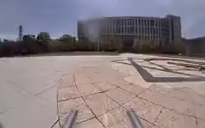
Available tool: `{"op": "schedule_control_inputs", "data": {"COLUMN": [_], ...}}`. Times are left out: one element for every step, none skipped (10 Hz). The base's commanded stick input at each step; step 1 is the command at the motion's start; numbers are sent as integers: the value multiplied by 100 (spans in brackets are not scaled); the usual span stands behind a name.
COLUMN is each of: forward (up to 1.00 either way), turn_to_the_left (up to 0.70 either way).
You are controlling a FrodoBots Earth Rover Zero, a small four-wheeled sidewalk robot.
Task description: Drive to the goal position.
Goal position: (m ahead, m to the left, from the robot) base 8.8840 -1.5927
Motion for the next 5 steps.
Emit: {"op": "schedule_control_inputs", "data": {"forward": [100,100,100,100,100], "turn_to_the_left": [0,0,0,0,0]}}
